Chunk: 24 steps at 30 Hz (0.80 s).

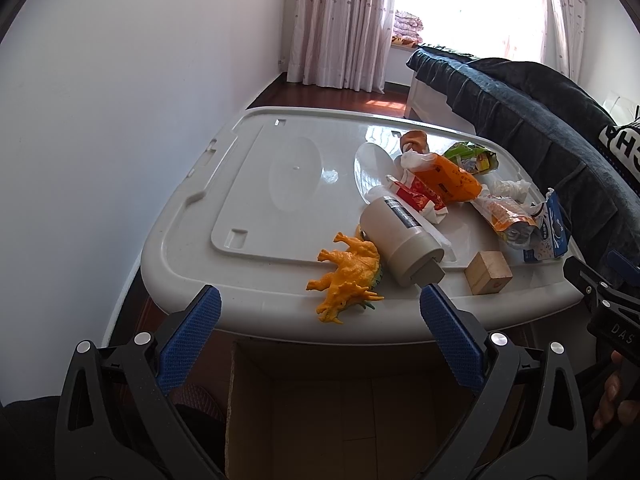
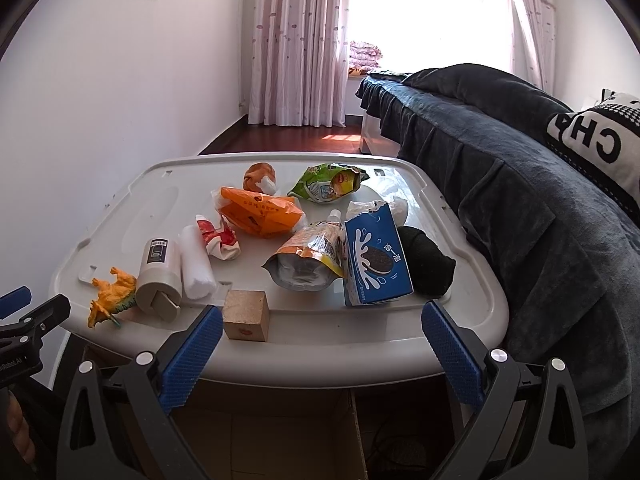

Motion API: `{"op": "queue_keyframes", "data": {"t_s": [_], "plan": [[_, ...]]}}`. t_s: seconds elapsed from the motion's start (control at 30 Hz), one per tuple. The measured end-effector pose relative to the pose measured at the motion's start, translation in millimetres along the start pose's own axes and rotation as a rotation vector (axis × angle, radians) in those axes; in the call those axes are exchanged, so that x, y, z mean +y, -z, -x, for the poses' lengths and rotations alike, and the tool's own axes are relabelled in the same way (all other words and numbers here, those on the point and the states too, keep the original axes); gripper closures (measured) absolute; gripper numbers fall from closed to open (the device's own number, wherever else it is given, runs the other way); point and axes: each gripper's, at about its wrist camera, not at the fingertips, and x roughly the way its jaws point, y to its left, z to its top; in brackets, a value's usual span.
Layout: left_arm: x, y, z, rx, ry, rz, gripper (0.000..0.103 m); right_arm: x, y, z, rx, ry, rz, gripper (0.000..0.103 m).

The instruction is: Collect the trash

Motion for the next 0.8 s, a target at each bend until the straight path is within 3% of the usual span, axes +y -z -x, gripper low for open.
{"op": "queue_keyframes", "data": {"t_s": [0.53,0.8], "plan": [[1.0,-0.2,3.2,-0.007,-0.003,-0.001,0.006,-29.5,-0.9,-10.4,0.034,0.013,-0.087,0.005],[3.3,1.0,4.3,0.006,0.005,0.015,0.006,-32.4,-10.6,-43.3,0.081,0.044,-0.007,0.005]]}}
